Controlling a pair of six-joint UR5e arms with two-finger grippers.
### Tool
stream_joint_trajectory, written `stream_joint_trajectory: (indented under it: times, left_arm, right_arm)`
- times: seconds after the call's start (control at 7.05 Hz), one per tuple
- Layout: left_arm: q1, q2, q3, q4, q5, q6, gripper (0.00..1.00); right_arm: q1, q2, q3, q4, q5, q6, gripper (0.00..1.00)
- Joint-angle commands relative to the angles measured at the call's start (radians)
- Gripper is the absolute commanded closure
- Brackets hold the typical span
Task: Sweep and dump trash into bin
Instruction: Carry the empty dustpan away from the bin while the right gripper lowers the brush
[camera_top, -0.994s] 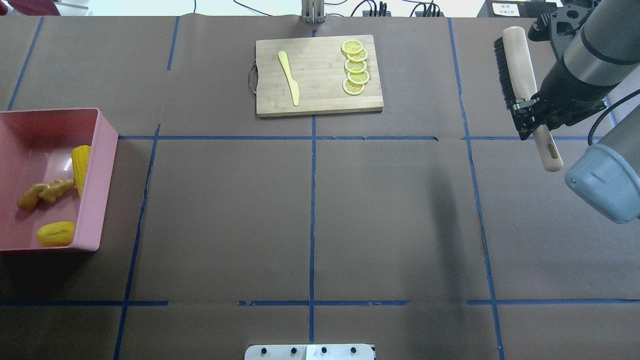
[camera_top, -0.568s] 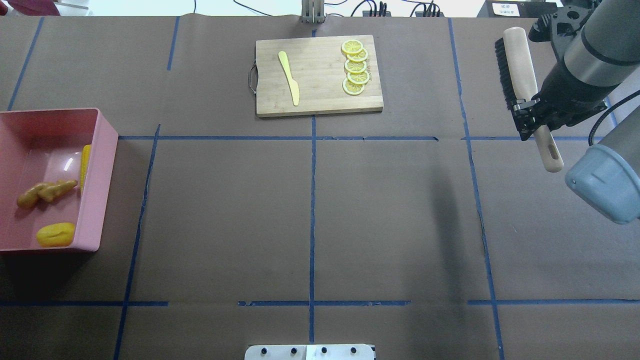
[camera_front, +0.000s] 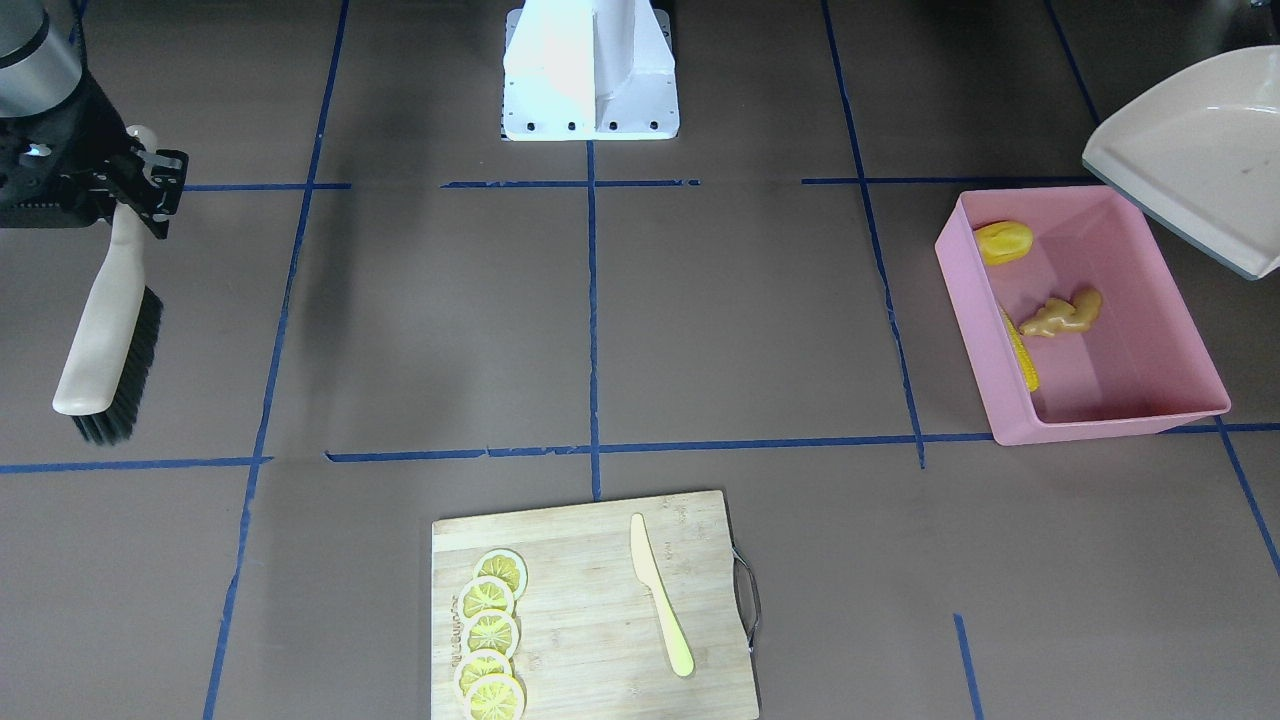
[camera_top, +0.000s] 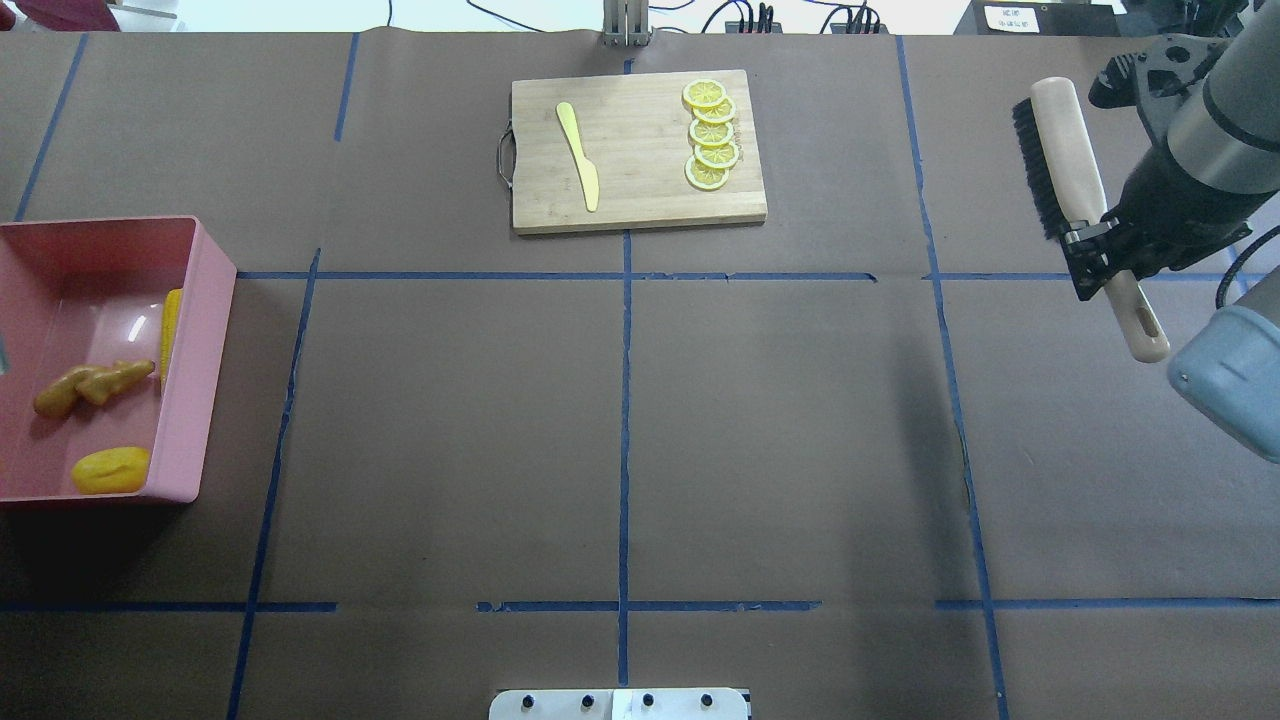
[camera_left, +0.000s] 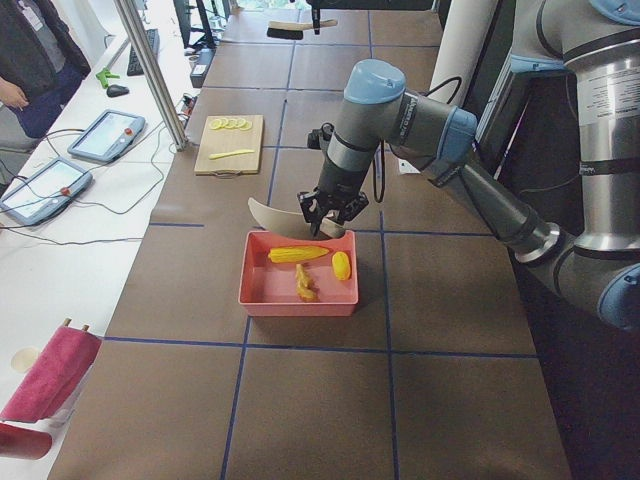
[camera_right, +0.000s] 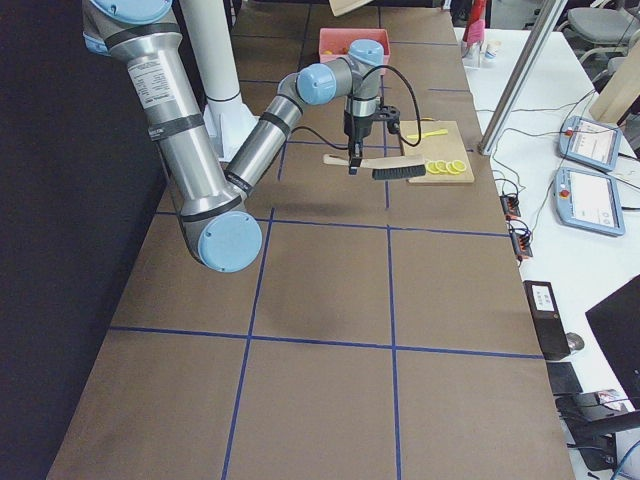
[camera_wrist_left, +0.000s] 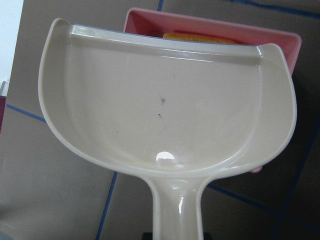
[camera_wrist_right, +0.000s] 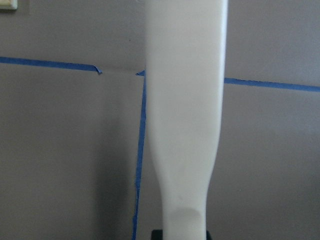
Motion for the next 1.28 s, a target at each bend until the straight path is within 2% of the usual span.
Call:
stream_joint_trajectory:
  times: [0.0,0.28,0.43,0.71,0.85,1.14]
  left_arm:
    - [0.081,-0.057,-0.004,0.014,-0.153,-0.18,1.0]
    - [0.24,-0.127,-0.004,-0.02,-0.158,-0.352,1.0]
    - [0.311,-0.146,0.002,-0.093,-0.155,-0.46,1.0]
    - [0.49,-0.193,0.034,-0.199,-0.143,-0.602,1.0]
    - [0.512,-0.263,0.058,-0.201,-0.137,-0.635,1.0]
    - [0.575,-0.298,0.078,-0.203,-0.079,-0.659,1.0]
  right_arm:
    - [0.039,-0.121,0.007,0.018,0.07,-0.049,0.98]
    - [0.039,-0.305,-0.024,0.276,0.095,-0.014,0.98]
    - [0.037,-0.355,-0.039,0.336,0.127,0.065,0.99]
    - [0.036,-0.366,-0.119,0.383,0.132,0.084,0.98]
    - [0.034,-0.368,-0.145,0.386,0.144,0.083,0.98]
    - [-0.005,-0.377,-0.168,0.386,0.15,0.084,0.98]
